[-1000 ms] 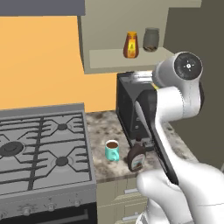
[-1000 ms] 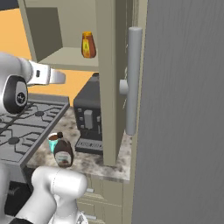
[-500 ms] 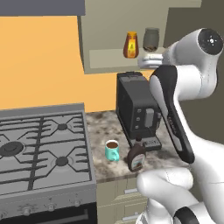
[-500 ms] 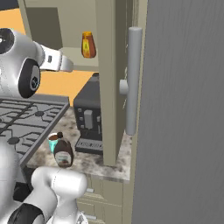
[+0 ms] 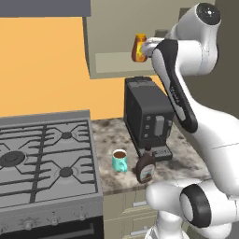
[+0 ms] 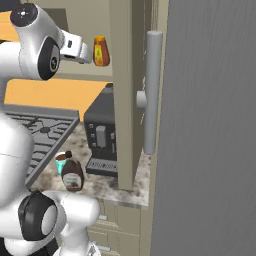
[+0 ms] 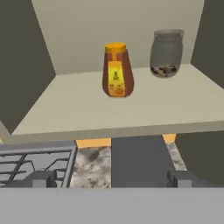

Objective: Pick the syrup bottle and honey bottle from the cabinet and place them next to the mug.

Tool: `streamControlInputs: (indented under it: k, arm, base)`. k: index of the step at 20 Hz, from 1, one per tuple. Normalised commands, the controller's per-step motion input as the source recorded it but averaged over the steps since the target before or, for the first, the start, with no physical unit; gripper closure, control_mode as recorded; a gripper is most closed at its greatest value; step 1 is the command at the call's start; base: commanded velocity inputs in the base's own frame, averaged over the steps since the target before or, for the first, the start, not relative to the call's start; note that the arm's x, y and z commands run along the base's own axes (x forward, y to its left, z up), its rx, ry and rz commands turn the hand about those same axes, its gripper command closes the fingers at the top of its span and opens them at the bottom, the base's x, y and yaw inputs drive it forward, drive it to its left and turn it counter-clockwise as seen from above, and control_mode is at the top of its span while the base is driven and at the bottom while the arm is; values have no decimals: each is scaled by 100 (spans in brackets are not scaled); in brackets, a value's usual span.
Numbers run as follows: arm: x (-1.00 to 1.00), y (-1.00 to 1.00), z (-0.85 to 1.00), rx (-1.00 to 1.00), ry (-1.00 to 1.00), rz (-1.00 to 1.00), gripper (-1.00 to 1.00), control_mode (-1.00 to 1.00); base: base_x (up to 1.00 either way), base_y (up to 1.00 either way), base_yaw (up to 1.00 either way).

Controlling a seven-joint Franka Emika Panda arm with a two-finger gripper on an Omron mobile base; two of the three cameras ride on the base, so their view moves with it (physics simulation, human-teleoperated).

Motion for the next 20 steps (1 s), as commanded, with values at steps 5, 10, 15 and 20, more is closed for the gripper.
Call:
streamControlInputs:
  k: [5,10,15,20]
  arm:
    - [81,-5,21,0,15,0,-100,-100]
    - [67,-9,1,0,3,0,-100,-100]
    - [47,-3,-14,0,0,0,-100,-100]
    - [52,0,-29,0,0,0,-100,-100]
  base:
    - [0,0,0]
    - [0,0,0]
    - [0,0,0]
    - [0,0,0]
